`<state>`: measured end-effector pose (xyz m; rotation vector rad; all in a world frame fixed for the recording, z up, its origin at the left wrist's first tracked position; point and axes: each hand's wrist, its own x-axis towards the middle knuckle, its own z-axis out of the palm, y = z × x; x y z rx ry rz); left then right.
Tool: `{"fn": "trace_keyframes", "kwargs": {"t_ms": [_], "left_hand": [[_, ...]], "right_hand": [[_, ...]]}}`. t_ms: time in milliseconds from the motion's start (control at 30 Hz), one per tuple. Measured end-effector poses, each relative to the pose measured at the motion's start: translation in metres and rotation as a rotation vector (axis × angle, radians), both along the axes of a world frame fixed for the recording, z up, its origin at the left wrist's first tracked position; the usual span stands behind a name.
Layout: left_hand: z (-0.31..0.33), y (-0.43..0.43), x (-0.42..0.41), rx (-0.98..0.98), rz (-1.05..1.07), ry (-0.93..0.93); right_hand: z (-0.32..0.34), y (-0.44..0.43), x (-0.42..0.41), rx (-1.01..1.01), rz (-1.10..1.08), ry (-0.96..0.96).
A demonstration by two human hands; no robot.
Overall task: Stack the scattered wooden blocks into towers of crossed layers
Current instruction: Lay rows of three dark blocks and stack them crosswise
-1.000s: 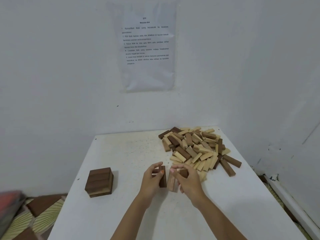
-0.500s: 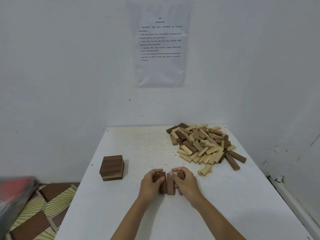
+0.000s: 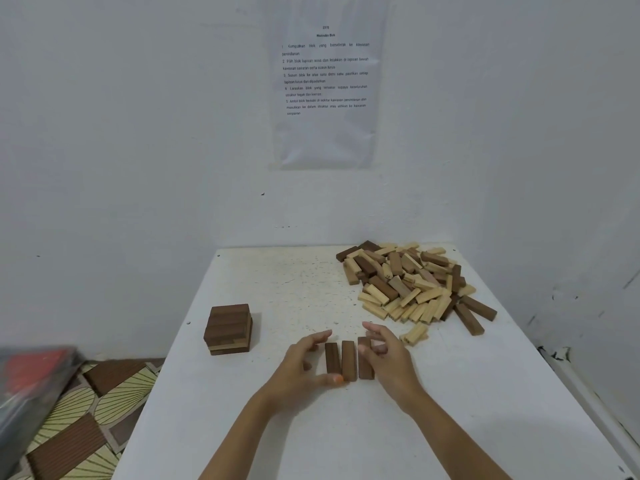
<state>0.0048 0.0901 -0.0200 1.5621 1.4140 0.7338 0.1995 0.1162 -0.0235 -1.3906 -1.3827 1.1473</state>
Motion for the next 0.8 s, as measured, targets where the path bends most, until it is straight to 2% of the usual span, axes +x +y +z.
{"fn": "trace_keyframes", "kwargs": {"t_ms": [133,200,267,367,800], "left_hand": [[-0.003,-0.002,-0.005,0.096,-0.081,0.288],[-0.006,-0.001,-0.006,0.13,-0.076,0.331],[-0.007,0.0,-0.005,0.161,-0.084,0.315],[-0.007,0.003,-0.003,0.176,-0.077,0.233],[-0.01,0.014,0.003,0.184,-0.074,0.257]], "right_hand": [[-0.005,0.001,0.002,0.179,0.031,-0.21],[-0.003,0.002,0.009,0.134,0.093,-0.186],[-0.002,0.003,0.022,0.061,0.266,-0.2],[0.002,0.004,0.037,0.064,0.461,-0.333],[0.002,0.004,0.036,0.102,0.427,-0.325]]}}
